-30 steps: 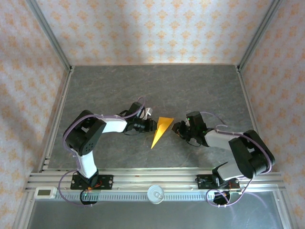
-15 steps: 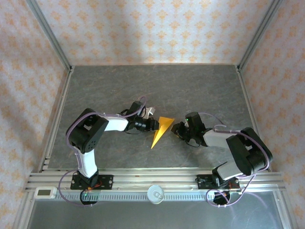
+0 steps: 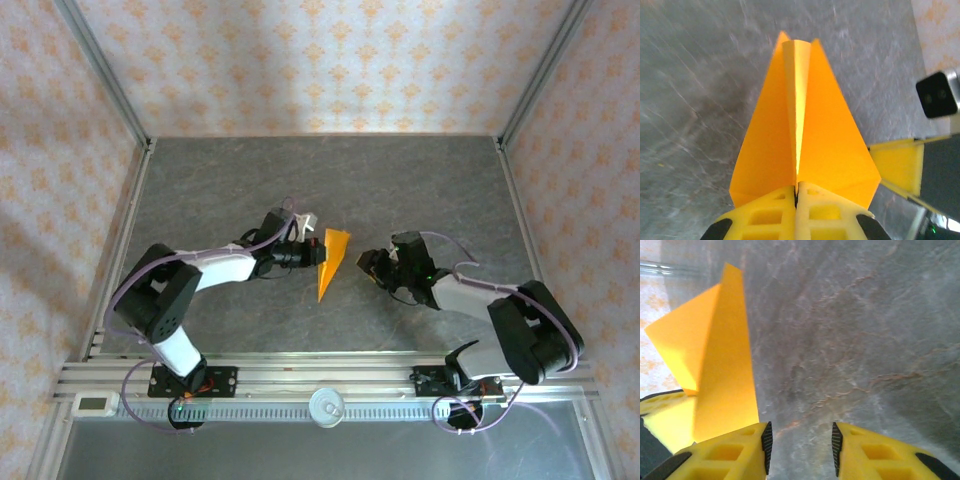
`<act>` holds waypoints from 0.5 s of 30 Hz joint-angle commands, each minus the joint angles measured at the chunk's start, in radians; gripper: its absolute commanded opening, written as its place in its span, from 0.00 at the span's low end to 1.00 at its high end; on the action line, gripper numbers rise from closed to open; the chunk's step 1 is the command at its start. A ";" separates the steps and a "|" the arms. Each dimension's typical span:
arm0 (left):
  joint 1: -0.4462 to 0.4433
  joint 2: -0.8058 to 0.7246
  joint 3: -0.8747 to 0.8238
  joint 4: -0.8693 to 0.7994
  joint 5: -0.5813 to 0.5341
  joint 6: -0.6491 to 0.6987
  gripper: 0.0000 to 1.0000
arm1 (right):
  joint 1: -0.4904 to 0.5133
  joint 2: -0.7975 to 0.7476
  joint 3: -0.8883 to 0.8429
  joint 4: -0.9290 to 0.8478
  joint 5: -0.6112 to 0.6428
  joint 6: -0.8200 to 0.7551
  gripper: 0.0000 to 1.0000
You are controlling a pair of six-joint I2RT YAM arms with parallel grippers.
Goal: Fold a paper plane with a square sheet of paper (pick it up from the middle)
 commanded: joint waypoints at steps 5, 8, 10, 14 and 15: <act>-0.018 -0.075 -0.027 -0.102 -0.227 0.031 0.01 | 0.048 -0.012 0.053 0.037 0.021 0.045 0.43; -0.027 -0.077 -0.027 -0.122 -0.258 0.031 0.01 | 0.075 0.007 0.078 0.041 0.026 0.046 0.43; -0.036 -0.069 -0.021 -0.135 -0.264 0.031 0.01 | 0.099 0.028 0.096 0.047 0.031 0.052 0.44; -0.049 -0.055 -0.009 -0.162 -0.283 0.031 0.01 | 0.136 0.081 0.131 0.058 0.040 0.054 0.43; -0.052 -0.053 -0.007 -0.167 -0.282 0.031 0.01 | 0.140 0.099 0.140 0.057 0.043 0.055 0.42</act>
